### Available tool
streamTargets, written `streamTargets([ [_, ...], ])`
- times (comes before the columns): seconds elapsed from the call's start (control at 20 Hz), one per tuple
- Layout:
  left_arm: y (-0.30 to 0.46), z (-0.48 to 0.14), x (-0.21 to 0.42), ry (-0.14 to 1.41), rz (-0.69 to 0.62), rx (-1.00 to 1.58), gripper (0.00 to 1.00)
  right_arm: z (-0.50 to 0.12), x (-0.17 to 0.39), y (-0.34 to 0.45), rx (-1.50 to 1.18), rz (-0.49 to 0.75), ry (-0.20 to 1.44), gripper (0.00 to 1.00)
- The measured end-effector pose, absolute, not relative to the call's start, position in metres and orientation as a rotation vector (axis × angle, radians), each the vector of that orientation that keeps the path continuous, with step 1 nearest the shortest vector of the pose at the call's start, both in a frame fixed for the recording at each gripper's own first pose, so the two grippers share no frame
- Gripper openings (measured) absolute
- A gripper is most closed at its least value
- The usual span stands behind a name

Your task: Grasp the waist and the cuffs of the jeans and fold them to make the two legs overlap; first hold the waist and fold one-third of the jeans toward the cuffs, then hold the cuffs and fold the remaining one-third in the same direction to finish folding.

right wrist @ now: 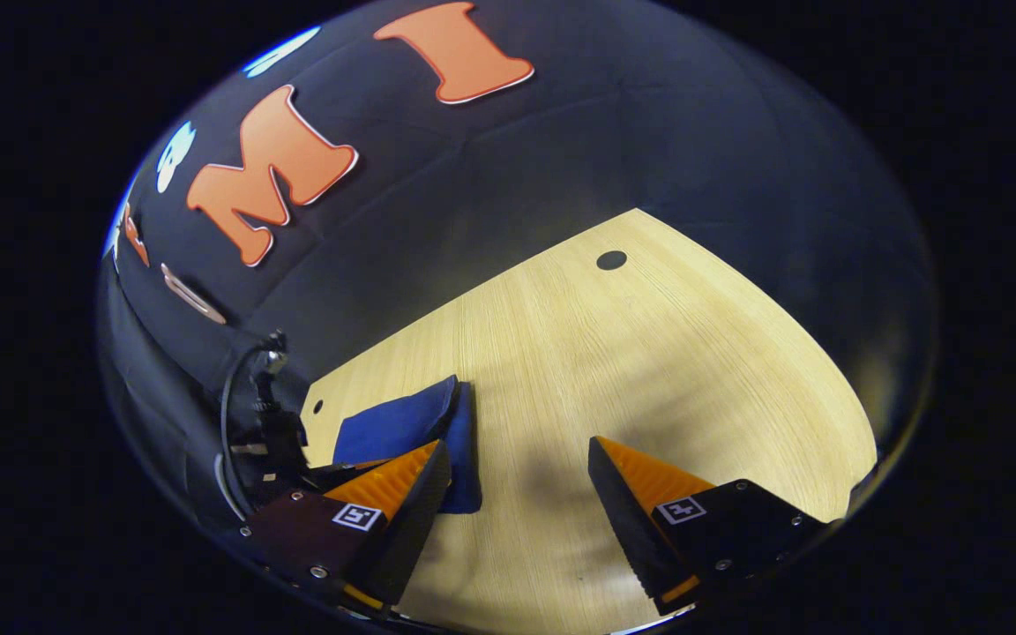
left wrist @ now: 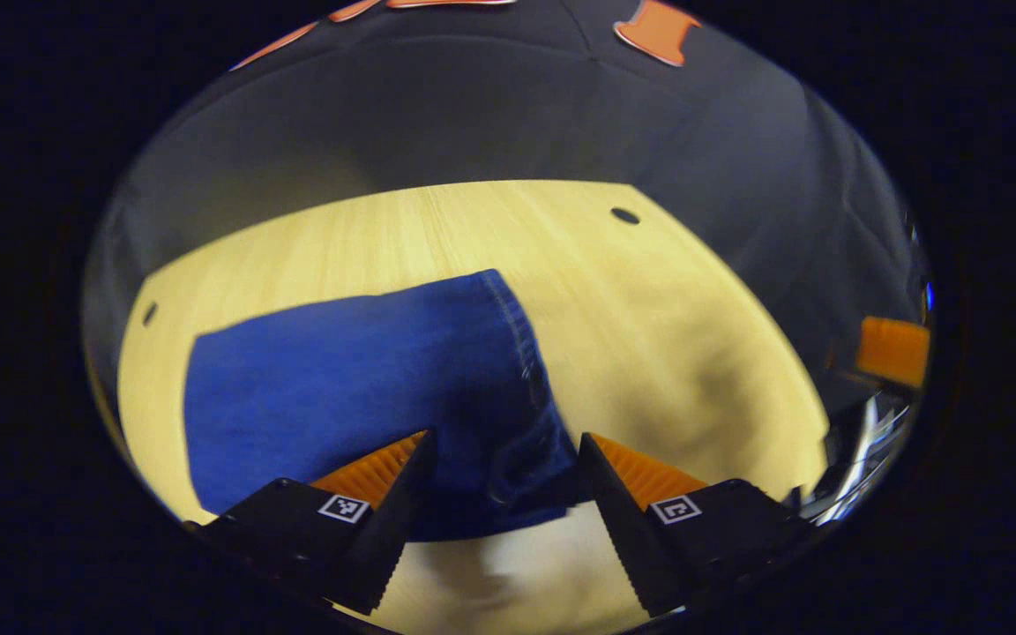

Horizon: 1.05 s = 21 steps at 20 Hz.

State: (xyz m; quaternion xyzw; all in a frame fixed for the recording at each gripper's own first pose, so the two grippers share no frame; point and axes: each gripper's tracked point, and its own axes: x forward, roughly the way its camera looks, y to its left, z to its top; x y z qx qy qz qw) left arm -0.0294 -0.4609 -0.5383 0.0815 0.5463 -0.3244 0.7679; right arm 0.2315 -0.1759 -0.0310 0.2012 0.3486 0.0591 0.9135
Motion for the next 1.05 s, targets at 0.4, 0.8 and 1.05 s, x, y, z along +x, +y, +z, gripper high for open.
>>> streamTargets([
  [0.4,-0.443,-0.429,0.013,0.962,-0.683,0.003,0.98,0.017,0.240,-0.144,0.257,0.161,0.633,0.97],
  [0.8,-0.329,-0.303,0.061,0.634,-0.517,-0.101,0.98,0.107,0.244,-0.088,0.153,0.191,0.420,0.97],
  [1.05,-0.230,-0.226,0.093,0.366,-0.326,-0.178,0.97,0.134,0.226,-0.060,0.168,0.179,0.326,0.97],
])
